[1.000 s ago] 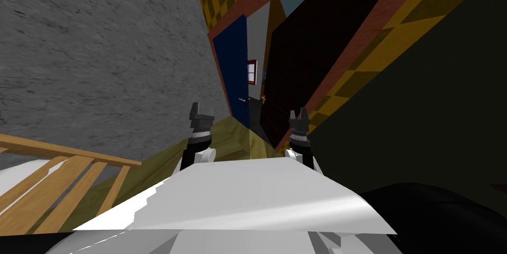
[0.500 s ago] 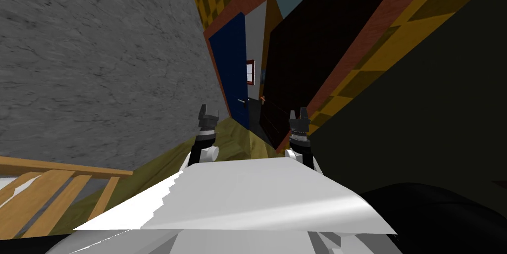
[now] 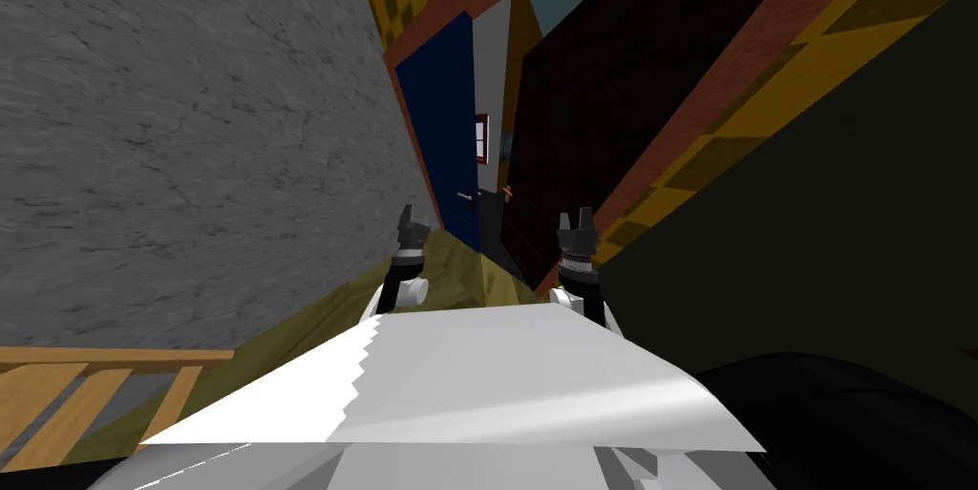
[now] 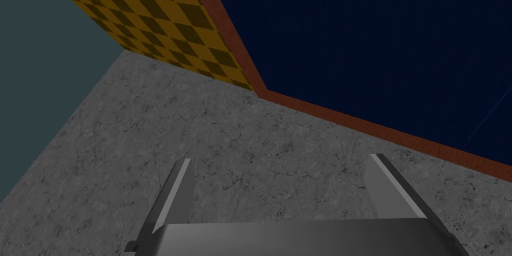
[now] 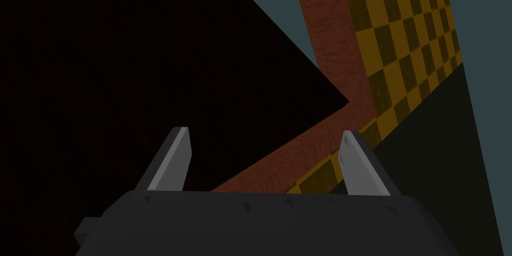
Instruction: Push the door open
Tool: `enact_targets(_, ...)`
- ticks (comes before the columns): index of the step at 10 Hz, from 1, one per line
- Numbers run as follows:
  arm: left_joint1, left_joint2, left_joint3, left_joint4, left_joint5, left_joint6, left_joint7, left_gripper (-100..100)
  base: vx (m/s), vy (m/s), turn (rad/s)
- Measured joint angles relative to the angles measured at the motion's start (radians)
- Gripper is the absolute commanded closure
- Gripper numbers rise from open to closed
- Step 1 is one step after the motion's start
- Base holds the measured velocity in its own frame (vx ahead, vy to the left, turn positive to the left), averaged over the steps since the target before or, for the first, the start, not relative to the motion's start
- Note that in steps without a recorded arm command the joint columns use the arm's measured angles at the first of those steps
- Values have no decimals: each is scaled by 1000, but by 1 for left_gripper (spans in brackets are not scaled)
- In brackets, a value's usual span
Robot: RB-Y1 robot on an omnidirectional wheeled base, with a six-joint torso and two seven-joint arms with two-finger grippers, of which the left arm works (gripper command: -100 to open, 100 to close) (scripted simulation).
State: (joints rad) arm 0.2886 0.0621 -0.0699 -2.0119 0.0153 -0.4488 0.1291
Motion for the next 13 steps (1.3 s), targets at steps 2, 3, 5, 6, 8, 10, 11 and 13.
enact_targets(2,-28,6,-5,46,2,5,0,-100,75,96,-90)
enact_targets(3,-45,13,-4,72,5,6,2,-100,50,76,-28)
enact_targets(5,-75,10,-8,116,3,6,-1,-100,65,71,-75)
enact_targets(6,-89,10,-12,145,3,4,-3,-100,83,92,-88)
enact_targets(8,-111,16,-20,195,5,0,-3,-100,89,94,-87)
enact_targets(10,-141,17,-23,241,6,1,-4,-100,47,75,-53)
enact_targets(11,-158,19,-23,265,7,4,-4,-100,71,73,-101)
enact_targets(13,-189,23,-30,321,8,3,-4,-100,77,100,-92)
